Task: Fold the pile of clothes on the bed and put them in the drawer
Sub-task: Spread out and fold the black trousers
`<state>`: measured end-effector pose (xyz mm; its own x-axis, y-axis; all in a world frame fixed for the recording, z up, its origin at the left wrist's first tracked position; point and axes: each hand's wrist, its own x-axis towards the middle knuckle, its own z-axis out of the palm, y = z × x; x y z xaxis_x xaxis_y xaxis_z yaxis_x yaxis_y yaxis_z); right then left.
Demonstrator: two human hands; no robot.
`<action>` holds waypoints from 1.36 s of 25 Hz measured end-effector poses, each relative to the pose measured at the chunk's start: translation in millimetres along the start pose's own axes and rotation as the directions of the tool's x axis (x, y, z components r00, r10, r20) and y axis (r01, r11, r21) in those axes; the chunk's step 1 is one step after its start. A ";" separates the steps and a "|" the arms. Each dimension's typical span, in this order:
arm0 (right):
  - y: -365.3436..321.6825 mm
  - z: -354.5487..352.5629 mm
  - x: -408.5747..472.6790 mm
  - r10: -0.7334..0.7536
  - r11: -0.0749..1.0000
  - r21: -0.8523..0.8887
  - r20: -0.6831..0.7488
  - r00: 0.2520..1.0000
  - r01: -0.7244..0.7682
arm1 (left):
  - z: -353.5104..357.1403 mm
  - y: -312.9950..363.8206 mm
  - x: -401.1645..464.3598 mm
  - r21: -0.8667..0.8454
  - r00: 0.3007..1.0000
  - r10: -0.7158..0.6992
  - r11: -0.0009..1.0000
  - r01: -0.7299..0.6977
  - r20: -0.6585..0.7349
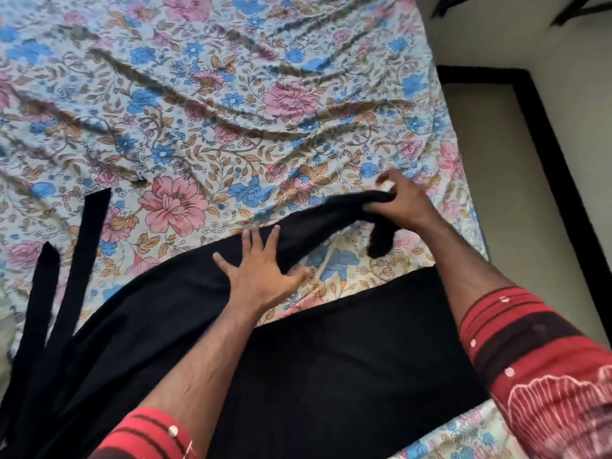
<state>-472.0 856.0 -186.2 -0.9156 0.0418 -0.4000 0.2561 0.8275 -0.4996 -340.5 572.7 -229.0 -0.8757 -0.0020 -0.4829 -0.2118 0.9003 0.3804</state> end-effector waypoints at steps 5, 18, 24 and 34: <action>41.1 13.2 2.8 0.396 0.904 0.325 -0.386 0.833 -0.279 | -15.2 58.6 38.5 -0.182 0.968 0.059 0.978 -0.105 -0.245; 59.2 0.5 0.4 0.410 0.432 0.893 -0.318 0.855 0.125 | -0.3 82.5 104.7 0.055 0.979 0.169 0.985 -0.163 -0.117; 59.0 -27.1 -2.5 0.053 0.895 0.409 -0.492 0.869 0.177 | -21.7 102.6 101.9 -0.254 0.934 0.356 0.907 -0.337 0.031; 56.0 -36.1 49.4 0.143 0.973 0.208 -0.184 0.972 -0.104 | -33.6 89.1 119.6 -0.439 0.987 0.153 0.891 -0.117 0.047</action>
<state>-514.1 924.6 -206.3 -0.9106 0.2622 -0.3194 0.4089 0.6839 -0.6042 -478.7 638.1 -226.3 -0.8762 0.1568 -0.4557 -0.2762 0.6114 0.7416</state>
